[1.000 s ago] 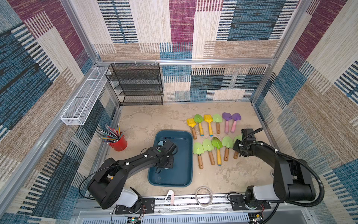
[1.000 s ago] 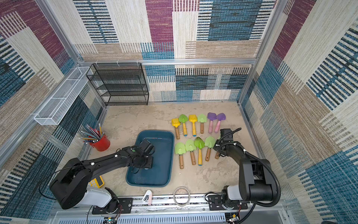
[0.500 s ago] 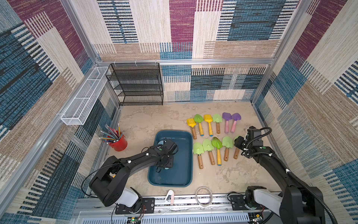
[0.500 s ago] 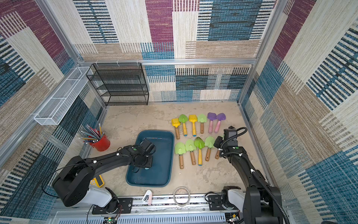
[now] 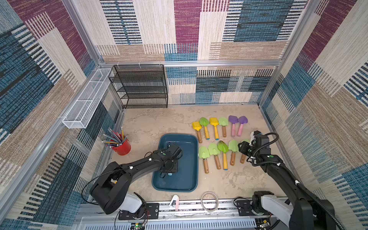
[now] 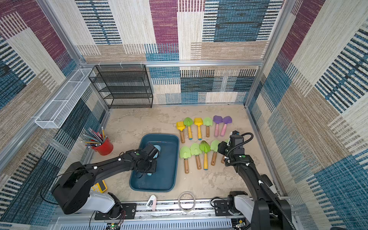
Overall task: Take the shovel out of the storage box
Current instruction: Pick up the shovel from the storage box.
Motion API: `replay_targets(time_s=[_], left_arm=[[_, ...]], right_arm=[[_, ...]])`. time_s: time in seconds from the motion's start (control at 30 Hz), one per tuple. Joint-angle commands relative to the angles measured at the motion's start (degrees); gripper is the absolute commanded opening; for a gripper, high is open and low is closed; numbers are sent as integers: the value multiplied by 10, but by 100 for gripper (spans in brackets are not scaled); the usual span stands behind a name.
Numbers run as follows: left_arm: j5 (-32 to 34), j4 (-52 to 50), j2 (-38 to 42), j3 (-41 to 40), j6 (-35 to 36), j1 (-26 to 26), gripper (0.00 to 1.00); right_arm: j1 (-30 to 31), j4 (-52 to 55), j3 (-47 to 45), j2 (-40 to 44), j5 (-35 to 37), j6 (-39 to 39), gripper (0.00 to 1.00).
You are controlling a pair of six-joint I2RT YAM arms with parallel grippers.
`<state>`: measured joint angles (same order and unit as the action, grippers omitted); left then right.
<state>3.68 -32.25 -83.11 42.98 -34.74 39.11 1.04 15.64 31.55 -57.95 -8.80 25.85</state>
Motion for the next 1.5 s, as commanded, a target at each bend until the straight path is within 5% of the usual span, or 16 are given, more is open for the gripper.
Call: replay_targets(time_s=[0.0, 0.37, 0.73, 1.13, 1.47], left_arm=[[-27, -34, 12, 10, -6, 0, 2], [-74, -61, 50, 69, -3, -7, 2], [-193, 10, 109, 47, -39, -62, 0], [-401, 244, 133, -48, -152, -131, 0], [-480, 427, 136, -108, -247, -153, 0]], right_arm=[[9, -24, 9, 25, -29, -7, 43], [51, -58, 22, 65, -124, 22, 49], [115, -198, 11, 45, -254, 99, 52], [226, -381, 1, -68, -324, 199, 59], [292, -469, 48, -216, -369, 254, 59]])
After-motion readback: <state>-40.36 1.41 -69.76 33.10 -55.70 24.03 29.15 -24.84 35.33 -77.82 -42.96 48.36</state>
